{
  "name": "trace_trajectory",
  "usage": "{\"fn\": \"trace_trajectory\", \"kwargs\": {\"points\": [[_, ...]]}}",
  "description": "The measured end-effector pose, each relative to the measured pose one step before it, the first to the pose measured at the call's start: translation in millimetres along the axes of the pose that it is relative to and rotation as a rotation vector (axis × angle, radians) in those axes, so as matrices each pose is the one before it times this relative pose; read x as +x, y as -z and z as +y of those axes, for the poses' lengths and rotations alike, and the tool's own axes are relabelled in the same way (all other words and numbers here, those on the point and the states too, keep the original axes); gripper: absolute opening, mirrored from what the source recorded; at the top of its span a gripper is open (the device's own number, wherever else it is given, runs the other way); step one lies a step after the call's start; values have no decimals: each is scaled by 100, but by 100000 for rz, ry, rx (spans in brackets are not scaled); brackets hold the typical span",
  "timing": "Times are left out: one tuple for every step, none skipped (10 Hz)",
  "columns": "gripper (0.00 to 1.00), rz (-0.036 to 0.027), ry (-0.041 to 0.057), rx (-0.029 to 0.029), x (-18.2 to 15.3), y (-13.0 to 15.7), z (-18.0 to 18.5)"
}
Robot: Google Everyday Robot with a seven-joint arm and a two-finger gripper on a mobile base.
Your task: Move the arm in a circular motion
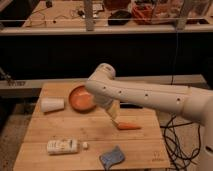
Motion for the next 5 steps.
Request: {"fn": "trace_trajectory", "kwargs": {"points": [[80, 381, 518, 46, 214, -63, -135], [80, 324, 641, -114, 252, -50, -262], [80, 401, 701, -130, 338, 28, -525], [80, 236, 494, 8, 210, 15, -492], [80, 146, 157, 28, 118, -69, -502]]}}
